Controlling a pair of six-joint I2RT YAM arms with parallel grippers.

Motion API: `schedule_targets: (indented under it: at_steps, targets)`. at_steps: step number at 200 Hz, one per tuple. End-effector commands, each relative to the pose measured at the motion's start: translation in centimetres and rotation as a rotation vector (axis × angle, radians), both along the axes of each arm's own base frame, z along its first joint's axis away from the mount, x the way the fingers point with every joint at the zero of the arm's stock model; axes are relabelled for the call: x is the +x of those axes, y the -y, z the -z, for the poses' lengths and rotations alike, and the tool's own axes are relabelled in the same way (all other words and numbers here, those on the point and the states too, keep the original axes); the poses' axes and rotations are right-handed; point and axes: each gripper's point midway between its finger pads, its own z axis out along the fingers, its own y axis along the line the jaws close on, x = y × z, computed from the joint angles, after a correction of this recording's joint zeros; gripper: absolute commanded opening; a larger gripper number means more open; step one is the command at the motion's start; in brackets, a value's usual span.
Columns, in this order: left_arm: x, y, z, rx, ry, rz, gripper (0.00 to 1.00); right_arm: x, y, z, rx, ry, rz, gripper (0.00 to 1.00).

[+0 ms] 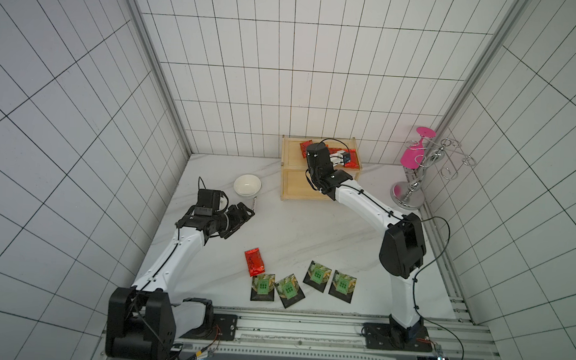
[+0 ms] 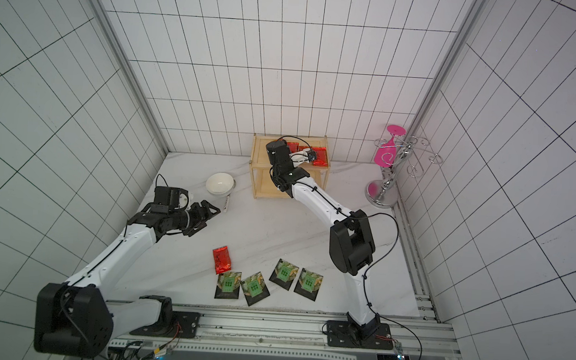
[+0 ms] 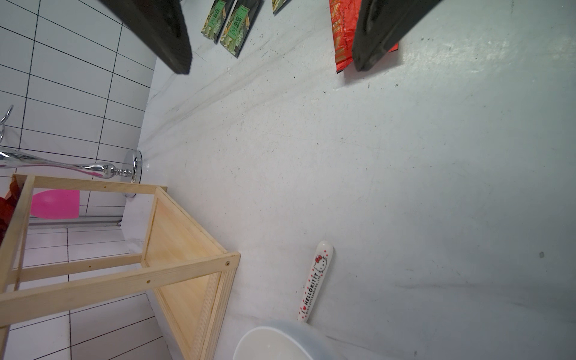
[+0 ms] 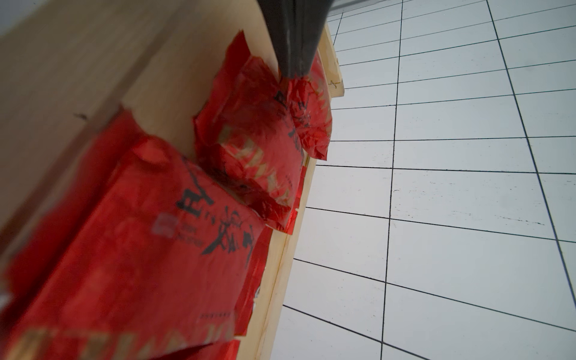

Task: Place the tea bags on the shelf by color
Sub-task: Place the tea bag on the shelf.

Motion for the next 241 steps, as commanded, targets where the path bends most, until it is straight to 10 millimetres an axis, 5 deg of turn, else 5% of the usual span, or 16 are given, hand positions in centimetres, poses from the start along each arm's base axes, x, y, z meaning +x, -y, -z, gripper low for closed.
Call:
schedule_targets:
  at_steps: [1, 131, 241]
  targets:
    - [-0.2, 0.1, -0.3, -0.004, 0.024, 0.019, 0.85, 0.2, -0.4, -1.7, 0.01, 0.033, 0.021, 0.01]
    - [-0.3, -0.1, -0.2, 0.002, 0.021, 0.014, 0.85, -0.1, -1.3, -1.5, -0.004, 0.041, -0.004, 0.13]
    - [-0.2, -1.2, -0.1, 0.007, 0.027, -0.033, 0.85, -2.8, -1.6, -5.9, 0.004, 0.09, -0.082, 0.35]
